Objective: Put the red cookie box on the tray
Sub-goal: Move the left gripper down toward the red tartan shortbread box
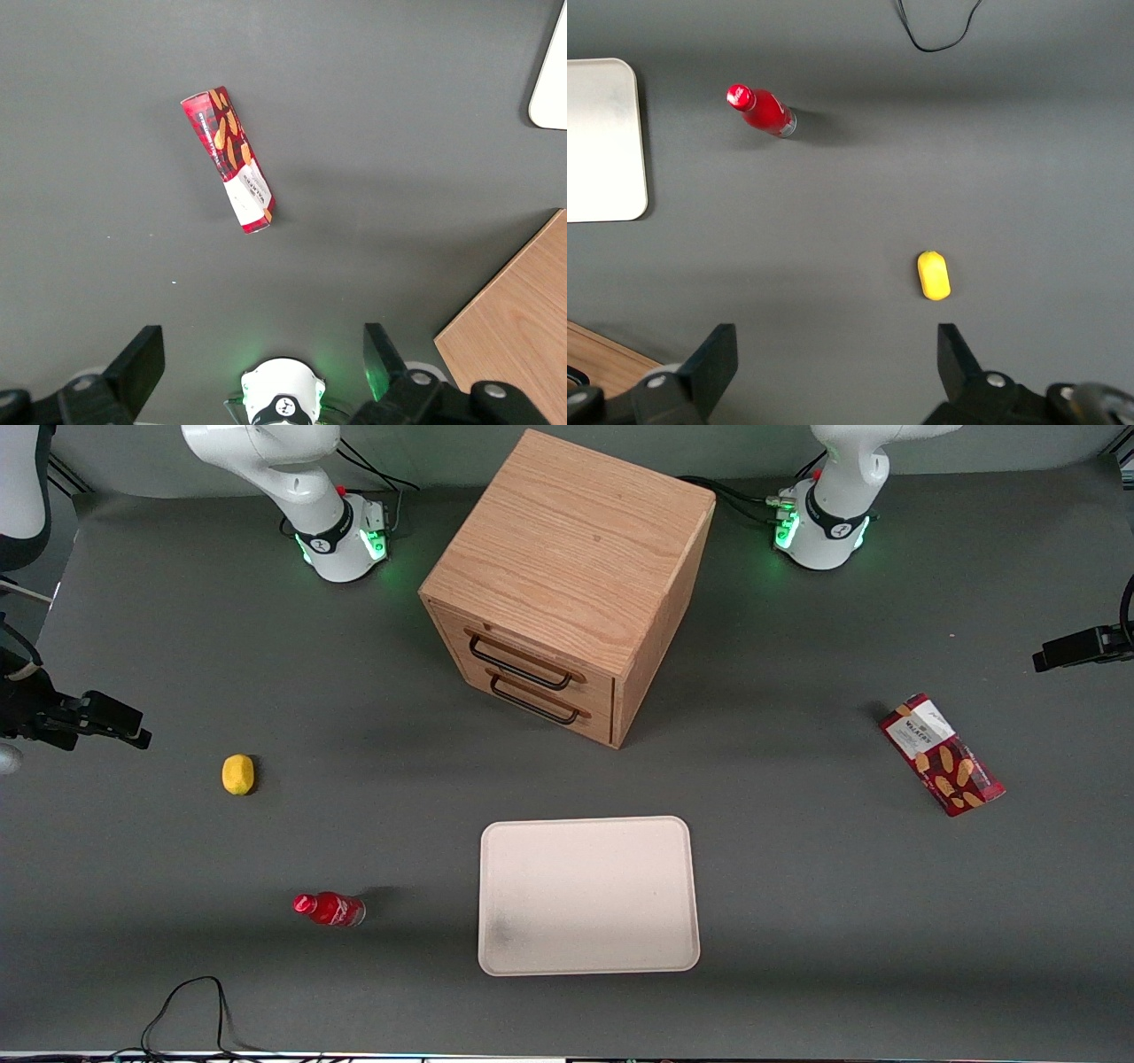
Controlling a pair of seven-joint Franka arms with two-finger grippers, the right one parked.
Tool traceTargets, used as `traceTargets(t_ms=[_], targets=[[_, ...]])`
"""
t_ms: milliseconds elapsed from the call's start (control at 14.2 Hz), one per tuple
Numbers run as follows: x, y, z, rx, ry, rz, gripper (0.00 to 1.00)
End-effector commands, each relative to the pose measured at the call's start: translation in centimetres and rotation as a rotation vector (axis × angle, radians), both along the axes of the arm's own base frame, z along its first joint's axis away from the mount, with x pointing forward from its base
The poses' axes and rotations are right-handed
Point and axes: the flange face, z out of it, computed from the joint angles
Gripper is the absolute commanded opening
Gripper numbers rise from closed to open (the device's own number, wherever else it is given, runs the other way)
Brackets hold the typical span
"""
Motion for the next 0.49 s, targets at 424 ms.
traceTargets(t_ms=[424], targets=[[0.05,-0.48,0.7,0.003,0.008,-0.02,1.0]])
